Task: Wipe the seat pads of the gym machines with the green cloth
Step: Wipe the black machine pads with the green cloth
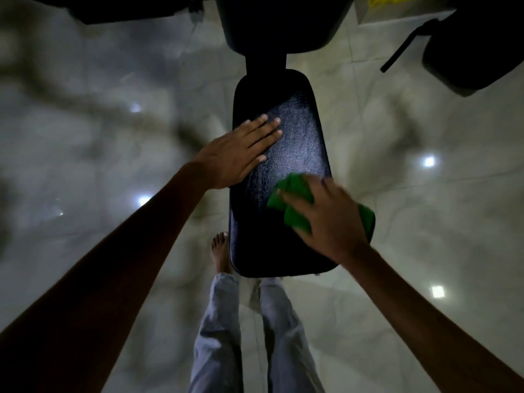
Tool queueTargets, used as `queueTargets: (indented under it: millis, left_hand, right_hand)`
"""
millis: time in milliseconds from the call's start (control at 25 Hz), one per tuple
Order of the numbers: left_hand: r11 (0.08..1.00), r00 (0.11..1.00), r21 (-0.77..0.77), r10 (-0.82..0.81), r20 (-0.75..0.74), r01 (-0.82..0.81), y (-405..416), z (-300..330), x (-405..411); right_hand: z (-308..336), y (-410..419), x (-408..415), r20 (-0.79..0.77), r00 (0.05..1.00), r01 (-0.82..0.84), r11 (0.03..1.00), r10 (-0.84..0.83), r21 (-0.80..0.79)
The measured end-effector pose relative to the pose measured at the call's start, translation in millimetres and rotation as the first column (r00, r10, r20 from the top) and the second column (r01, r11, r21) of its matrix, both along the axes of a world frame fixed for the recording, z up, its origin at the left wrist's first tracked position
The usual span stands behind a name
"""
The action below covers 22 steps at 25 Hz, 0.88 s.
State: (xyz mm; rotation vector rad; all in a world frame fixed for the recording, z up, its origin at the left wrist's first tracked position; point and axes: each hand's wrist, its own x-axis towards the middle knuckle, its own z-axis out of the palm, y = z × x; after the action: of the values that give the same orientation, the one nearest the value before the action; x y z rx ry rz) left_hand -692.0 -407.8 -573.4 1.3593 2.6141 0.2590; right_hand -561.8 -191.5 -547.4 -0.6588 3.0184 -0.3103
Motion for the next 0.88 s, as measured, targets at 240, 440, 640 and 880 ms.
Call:
queueTargets:
  millis: [240,440,640,880]
  left_hand:
    - [0.999,0.999,0.008,0.034,-0.002,-0.034,2,3,11]
    - [1.000,0.998,0.001,0.027,0.051,-0.027,2,5,10]
    - [1.000,0.999,-0.015,0.011,0.035,-0.011,-2,3,7]
    - [0.996,0.978,0.072,0.043,0.204,-0.058,-4,5,4]
  right_hand:
    - [6,-8,28,0.091,0.957,-0.281,0.957,0.275,0.069]
    - [2,-29,32,0.047,0.993,-0.106,0.994,0.105,0.020]
    - [10,-42,34,0.088,0.942,-0.328,0.943,0.323,0.057]
    - [5,-90,48,0.044,0.956,-0.292,0.956,0.291,0.029]
